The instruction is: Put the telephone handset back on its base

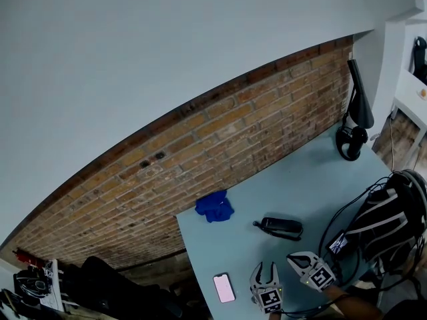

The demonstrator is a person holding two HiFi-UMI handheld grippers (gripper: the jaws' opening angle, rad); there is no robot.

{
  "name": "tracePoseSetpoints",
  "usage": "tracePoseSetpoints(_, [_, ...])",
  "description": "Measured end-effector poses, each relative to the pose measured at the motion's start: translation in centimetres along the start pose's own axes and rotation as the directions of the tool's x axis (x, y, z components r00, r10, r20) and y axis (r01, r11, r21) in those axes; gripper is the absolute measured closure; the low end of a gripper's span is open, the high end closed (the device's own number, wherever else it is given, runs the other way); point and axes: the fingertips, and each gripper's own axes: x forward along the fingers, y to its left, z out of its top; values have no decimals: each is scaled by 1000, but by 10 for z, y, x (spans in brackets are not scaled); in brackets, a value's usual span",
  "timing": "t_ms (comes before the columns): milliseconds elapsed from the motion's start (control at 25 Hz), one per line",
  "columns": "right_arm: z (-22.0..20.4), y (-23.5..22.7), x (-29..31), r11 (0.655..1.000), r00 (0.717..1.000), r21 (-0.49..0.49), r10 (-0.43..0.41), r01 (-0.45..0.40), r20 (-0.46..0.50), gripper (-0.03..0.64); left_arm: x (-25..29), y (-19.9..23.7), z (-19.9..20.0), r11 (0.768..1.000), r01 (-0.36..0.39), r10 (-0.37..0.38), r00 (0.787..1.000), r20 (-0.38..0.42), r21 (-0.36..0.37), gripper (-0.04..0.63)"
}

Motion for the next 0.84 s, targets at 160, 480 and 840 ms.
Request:
tracePoseSetpoints(160, [-4,0,0,1000,1000,7,2,-2,-2,603,0,0,0,1000,0,0,1000,2,2,410])
tracePoseSetpoints(480, [-8,0,4,1000,1000,-9,19,-19,-12,603,4,-1,0,1000,1,-1,1000,1,1,410])
tracePoseSetpoints(840, [-11,-4,4,1000,999,-15,17,-18,-29,603,9,-3,-2,1000,10,-10,1000,-4,9,410])
